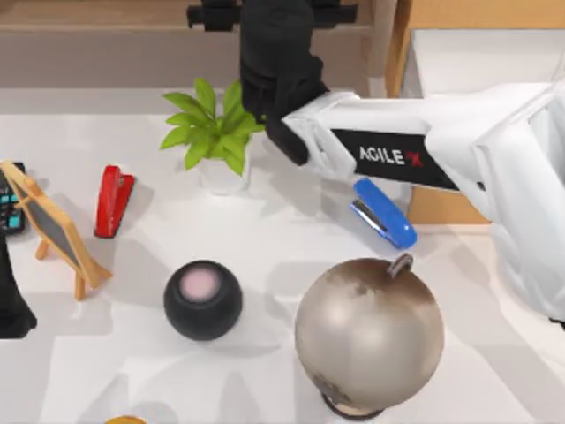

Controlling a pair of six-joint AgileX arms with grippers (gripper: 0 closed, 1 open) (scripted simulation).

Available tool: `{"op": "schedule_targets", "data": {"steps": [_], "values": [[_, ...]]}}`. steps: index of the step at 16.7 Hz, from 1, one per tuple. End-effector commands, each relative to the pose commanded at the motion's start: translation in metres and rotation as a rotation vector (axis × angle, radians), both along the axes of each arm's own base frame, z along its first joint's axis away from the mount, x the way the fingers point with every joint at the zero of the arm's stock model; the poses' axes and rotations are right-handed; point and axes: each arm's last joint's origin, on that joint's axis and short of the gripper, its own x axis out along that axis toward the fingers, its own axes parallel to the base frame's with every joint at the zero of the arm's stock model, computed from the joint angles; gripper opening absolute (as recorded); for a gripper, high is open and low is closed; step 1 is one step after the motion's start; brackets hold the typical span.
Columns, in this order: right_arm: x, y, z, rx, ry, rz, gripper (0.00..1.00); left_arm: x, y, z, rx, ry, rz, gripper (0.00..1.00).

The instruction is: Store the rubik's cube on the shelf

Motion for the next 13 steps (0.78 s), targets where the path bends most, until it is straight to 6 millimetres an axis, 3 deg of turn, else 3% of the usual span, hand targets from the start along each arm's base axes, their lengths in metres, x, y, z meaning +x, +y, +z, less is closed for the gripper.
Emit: {"op": "schedule_targets", "data": {"steps": [8,13], "values": [[0.0000,0.0000,0.0000,0.000,0.000,0.000,0.98,0.0000,0.0000,0.0000,0.000,0.000,0.000,1.00],[0.0000,0.0000,0.0000,0.000,0.000,0.000,1.00,0.0000,0.0000,0.0000,0.000,0.000,0.000,1.00]]}}
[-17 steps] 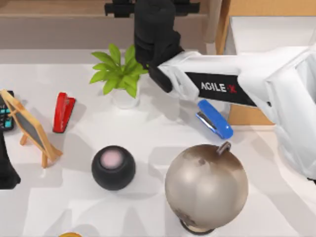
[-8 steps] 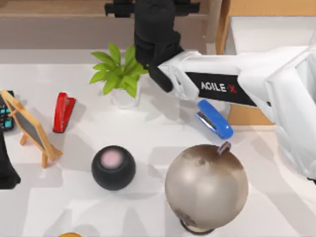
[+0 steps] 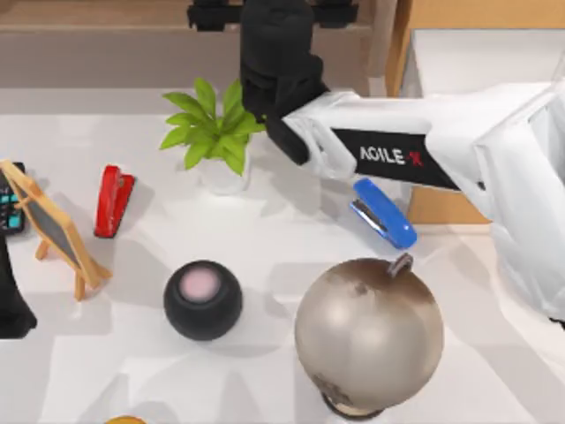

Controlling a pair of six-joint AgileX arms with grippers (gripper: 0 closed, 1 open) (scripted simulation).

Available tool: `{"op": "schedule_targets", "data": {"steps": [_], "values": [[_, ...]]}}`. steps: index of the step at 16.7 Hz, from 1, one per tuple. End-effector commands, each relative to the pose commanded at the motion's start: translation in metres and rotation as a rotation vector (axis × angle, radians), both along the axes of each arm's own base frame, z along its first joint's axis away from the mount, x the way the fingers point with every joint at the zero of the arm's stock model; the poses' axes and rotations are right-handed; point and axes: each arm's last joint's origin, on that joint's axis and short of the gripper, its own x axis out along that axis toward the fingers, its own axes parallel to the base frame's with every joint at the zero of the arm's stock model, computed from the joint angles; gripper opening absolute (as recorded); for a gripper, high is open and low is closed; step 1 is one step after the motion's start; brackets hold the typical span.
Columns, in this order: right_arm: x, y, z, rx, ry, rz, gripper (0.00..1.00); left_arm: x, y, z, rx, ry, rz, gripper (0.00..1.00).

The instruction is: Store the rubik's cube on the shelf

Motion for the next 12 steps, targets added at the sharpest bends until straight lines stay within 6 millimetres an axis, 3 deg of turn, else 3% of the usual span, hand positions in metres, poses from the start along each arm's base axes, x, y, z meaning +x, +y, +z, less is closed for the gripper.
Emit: {"op": "schedule_targets", "data": {"steps": [6,9,12], "values": [[-0.002,0.001,0.002,-0.004,-0.007,0.007,1.00,0.000,0.000,0.000,0.000,0.000,0.000,1.00],[-0.013,-0.009,0.019,-0.035,-0.069,0.035,1.00,0.000,0.000,0.000,0.000,0.000,0.000,1.00],[-0.036,-0.028,0.041,-0.097,-0.184,0.068,1.00,0.000,0.000,0.000,0.000,0.000,0.000,1.00]]}}
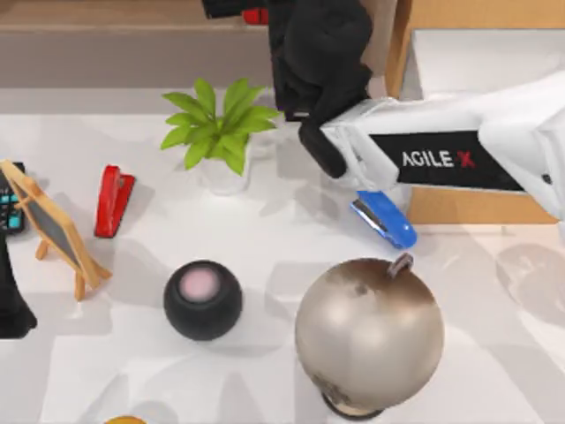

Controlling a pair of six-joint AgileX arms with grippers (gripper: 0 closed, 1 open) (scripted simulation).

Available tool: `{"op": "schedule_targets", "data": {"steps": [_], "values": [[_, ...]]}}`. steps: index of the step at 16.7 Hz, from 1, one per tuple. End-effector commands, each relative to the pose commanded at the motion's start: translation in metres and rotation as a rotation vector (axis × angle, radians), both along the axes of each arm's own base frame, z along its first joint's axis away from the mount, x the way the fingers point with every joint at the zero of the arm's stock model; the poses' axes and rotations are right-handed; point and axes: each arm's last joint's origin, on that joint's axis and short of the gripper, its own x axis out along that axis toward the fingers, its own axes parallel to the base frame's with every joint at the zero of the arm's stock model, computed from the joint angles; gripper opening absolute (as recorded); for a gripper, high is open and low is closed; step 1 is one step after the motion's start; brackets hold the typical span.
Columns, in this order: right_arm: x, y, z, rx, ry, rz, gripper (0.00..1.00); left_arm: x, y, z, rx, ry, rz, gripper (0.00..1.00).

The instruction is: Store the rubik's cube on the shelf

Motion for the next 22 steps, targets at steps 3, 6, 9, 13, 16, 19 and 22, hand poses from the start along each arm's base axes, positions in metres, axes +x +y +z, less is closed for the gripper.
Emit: {"op": "schedule_targets", "data": {"steps": [3,6,9,13,16,19,22], "values": [[-0.033,-0.033,0.012,-0.104,-0.134,-0.003,1.00,0.000,0.000,0.000,0.000,0.000,0.000,1.00],[-0.072,-0.073,0.009,-0.252,-0.248,-0.046,1.00,0.000,0.000,0.000,0.000,0.000,0.000,1.00],[-0.112,-0.111,-0.004,-0.443,-0.314,-0.113,1.00,0.000,0.000,0.000,0.000,0.000,0.000,1.00],[-0.155,-0.160,-0.036,-0.771,-0.286,-0.212,1.00,0.000,0.000,0.000,0.000,0.000,0.000,1.00],[-0.180,-0.194,-0.067,-1.053,-0.166,-0.260,1.00,0.000,0.000,0.000,0.000,0.000,0.000,1.00],[-0.190,-0.223,-0.098,-1.310,0.015,-0.275,1.00,0.000,0.000,0.000,0.000,0.000,0.000,1.00],[-0.189,-0.241,-0.118,-1.455,0.161,-0.278,1.00,0.000,0.000,0.000,0.000,0.000,0.000,1.00]]}}
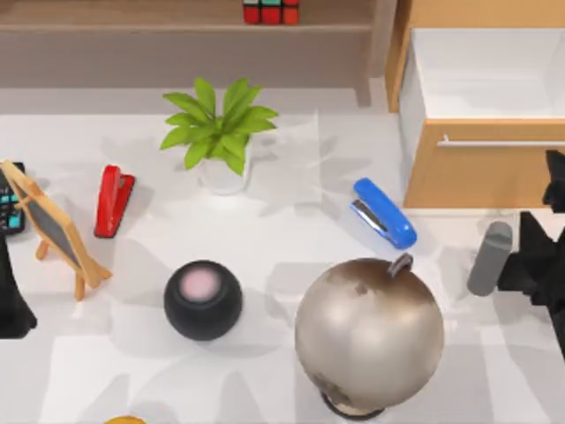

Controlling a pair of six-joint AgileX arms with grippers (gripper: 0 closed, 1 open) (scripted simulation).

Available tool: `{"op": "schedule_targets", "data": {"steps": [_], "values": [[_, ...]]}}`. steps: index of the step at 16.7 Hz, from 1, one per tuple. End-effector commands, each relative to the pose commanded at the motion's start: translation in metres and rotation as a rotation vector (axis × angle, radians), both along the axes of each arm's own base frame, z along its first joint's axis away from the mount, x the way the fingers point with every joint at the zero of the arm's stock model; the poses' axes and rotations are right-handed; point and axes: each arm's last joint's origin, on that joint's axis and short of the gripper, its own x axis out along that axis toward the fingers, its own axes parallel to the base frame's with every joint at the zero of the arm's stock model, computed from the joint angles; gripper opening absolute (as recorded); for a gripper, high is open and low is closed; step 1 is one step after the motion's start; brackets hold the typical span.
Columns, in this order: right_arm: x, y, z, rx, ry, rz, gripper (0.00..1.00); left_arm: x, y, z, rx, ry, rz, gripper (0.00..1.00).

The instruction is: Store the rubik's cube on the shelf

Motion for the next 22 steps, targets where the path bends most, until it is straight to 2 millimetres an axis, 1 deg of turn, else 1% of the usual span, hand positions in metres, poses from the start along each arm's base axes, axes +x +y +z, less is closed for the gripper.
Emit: {"op": "schedule_targets", "data": {"steps": [4,5,9,16,21,22], "values": [[0.000,-0.002,-0.002,-0.010,0.011,-0.008,1.00,0.000,0.000,0.000,0.000,0.000,0.000,1.00],[0.001,-0.001,-0.008,-0.021,0.044,-0.005,1.00,0.000,0.000,0.000,0.000,0.000,0.000,1.00],[0.008,0.000,-0.003,-0.009,0.010,-0.008,1.00,0.000,0.000,0.000,0.000,0.000,0.000,1.00],[0.024,-0.002,-0.002,-0.011,0.011,-0.008,1.00,0.000,0.000,0.000,0.000,0.000,0.000,1.00],[0.025,-0.002,-0.002,-0.010,0.011,-0.008,1.00,0.000,0.000,0.000,0.000,0.000,0.000,1.00],[0.025,-0.002,-0.002,-0.010,0.011,-0.008,0.92,0.000,0.000,0.000,0.000,0.000,0.000,1.00]]}}
